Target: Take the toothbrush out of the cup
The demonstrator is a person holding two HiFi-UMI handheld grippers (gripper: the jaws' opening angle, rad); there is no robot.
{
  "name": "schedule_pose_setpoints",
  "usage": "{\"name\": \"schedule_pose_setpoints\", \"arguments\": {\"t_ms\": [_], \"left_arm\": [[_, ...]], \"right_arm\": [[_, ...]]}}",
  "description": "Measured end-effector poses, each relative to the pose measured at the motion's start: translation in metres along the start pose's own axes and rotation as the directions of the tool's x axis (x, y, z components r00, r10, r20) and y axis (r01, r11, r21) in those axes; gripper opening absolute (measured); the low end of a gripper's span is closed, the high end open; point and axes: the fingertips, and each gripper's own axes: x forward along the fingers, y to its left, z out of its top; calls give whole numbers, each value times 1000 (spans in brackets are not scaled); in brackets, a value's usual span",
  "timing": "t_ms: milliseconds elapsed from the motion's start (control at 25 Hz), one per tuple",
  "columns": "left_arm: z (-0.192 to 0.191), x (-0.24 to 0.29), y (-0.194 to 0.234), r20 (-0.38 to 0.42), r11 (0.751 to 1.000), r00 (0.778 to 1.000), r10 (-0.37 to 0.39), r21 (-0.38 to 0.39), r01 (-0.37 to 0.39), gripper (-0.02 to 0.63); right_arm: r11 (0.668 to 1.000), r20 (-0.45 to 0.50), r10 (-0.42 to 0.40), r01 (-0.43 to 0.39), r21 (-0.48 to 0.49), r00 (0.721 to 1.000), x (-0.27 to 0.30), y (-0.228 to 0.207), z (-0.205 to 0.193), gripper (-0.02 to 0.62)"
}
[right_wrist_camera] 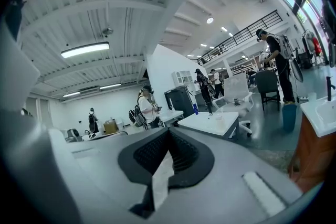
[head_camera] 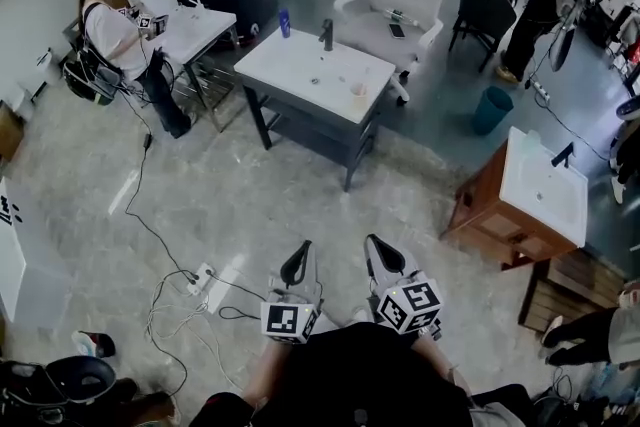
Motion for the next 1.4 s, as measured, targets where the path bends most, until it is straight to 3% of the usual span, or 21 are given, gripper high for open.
{"name": "schedule_pose_setpoints", "arguments": {"t_ms": [560, 1080, 1400], "left_arm": [[-6, -5, 19, 1, 998, 1000, 5, -56, -5, 2], [-2, -28, 53, 34, 999, 999, 5, -33, -4, 2], [-2, -13, 60, 31, 999, 1000, 4, -45, -3, 2]], "right_arm": [[999, -19, 25, -26, -36, 1000, 15, 26, -10, 0], [999, 34, 36, -35, -29, 999, 32, 60, -10, 2], [1000, 25, 17, -16, -19, 1000, 49, 47, -10, 2]]}}
